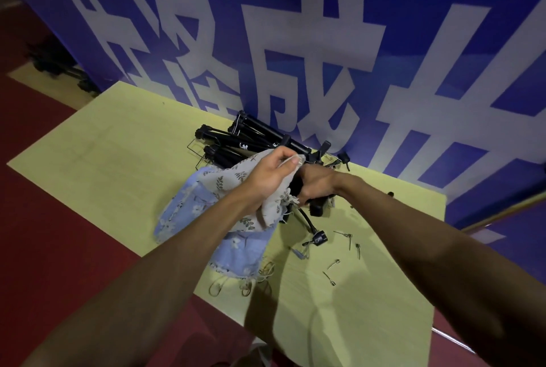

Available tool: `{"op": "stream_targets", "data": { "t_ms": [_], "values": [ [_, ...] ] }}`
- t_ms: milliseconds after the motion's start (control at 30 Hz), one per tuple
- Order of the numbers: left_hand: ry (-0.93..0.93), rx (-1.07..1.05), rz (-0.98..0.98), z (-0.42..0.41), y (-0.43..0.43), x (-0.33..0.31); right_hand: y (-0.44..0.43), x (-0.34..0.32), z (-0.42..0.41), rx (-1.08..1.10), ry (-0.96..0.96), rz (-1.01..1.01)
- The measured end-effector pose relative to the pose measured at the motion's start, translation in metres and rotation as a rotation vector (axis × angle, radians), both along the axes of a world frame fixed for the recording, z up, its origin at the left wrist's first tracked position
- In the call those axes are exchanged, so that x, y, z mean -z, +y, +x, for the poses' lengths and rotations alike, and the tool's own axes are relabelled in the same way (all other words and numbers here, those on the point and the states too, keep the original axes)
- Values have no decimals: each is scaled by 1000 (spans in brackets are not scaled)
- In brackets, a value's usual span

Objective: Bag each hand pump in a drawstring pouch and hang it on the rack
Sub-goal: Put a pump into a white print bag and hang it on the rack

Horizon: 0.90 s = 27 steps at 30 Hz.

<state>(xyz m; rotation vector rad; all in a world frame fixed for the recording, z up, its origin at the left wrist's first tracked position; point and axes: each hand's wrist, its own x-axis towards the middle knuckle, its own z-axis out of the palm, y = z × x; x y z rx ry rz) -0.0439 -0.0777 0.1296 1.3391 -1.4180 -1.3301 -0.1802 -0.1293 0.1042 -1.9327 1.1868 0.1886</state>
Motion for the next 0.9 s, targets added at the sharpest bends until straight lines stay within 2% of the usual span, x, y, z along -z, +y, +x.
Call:
{"op": "stream_targets", "data": {
  "t_ms": [133, 267, 400, 533, 633, 800, 900],
  "values": [
    [13, -215, 98, 1, 3, 25, 10, 19, 0, 9, -13, -2],
    [-64, -368, 152, 5, -1, 43, 18, 40, -13, 30, -74, 2],
    [-81, -372, 248, 1, -7, 57, 20, 53, -28, 82, -154, -82],
    [-53, -389, 309, -11, -10, 64, 33, 65, -33, 26, -100, -81],
    [-87, -347, 302, -12, -12, 66, 41, 81, -29, 28, -80, -159],
    [-174, -263, 303, -8, -14, 70, 47, 87, -32, 121, -146, -24],
    [-171, -287, 318, -8, -16, 71, 49, 90, -35, 176, -115, -33]
  ]
}}
